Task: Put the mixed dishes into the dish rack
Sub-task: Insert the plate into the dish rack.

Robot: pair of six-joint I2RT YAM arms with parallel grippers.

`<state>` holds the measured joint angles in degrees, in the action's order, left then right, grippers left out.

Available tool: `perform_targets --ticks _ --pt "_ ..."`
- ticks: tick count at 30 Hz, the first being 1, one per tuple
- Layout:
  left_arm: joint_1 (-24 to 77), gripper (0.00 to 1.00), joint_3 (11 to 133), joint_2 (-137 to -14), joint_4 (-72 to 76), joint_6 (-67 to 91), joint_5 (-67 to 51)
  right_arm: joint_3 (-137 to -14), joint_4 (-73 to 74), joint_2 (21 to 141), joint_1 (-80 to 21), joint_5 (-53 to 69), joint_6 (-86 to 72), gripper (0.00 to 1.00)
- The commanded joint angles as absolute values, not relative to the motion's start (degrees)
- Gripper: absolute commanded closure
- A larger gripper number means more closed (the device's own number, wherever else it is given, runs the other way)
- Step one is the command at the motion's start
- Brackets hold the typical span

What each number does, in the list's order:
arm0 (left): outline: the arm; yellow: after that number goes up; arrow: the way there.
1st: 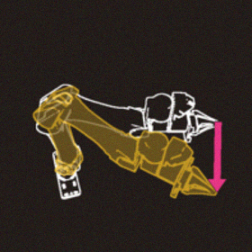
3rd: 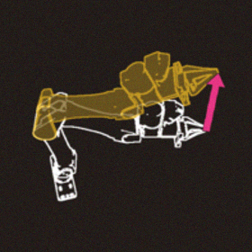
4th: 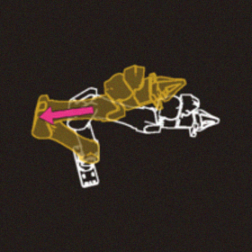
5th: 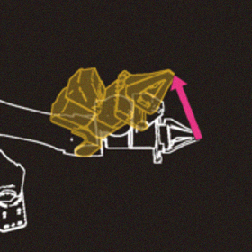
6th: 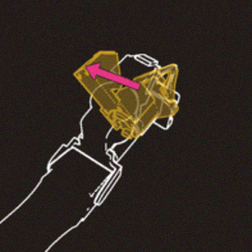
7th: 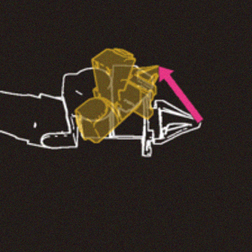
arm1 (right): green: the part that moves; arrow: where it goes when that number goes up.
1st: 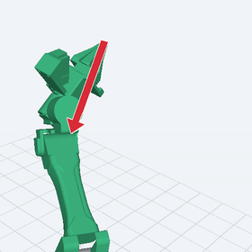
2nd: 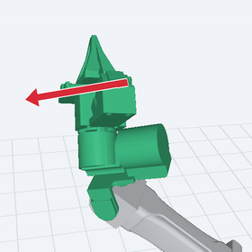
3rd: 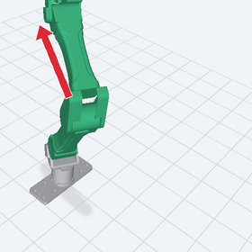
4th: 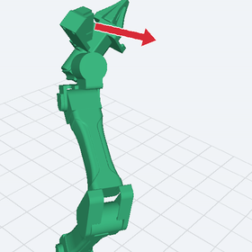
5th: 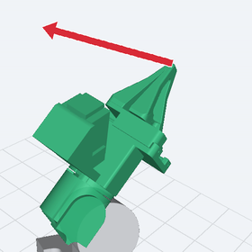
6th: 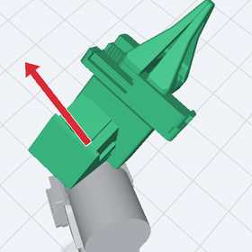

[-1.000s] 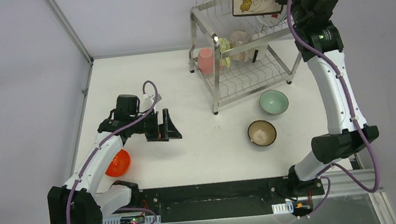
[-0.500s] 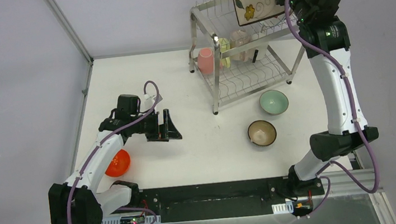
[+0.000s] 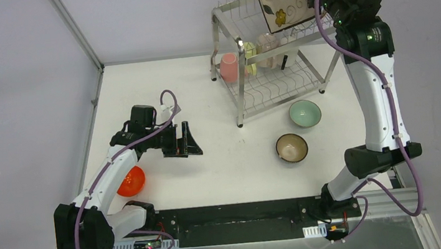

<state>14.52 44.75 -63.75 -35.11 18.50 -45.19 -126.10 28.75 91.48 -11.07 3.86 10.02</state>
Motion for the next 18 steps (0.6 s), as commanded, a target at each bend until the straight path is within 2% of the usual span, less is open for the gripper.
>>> perform_targets --ticks 1,9,16,18 --pt "14.1 0.11 44.8 -63.1 -34.1 16.9 -46.3 -131.4 20.1 90.0 -11.2 4.2 14.0 1.0" --pt "14.0 0.11 44.4 -62.0 -34.1 17.0 -46.0 -138.5 28.4 92.5 -11.2 3.6 12.4 1.0" --pt "14.1 0.1 44.6 -62.6 -34.0 16.9 -46.5 -132.9 29.5 91.5 -11.2 3.5 13.1 1.0" --pt "14.1 0.1 44.6 -62.5 -34.1 16.8 -46.5 -131.1 28.2 91.4 -11.1 4.2 12.5 0.97"
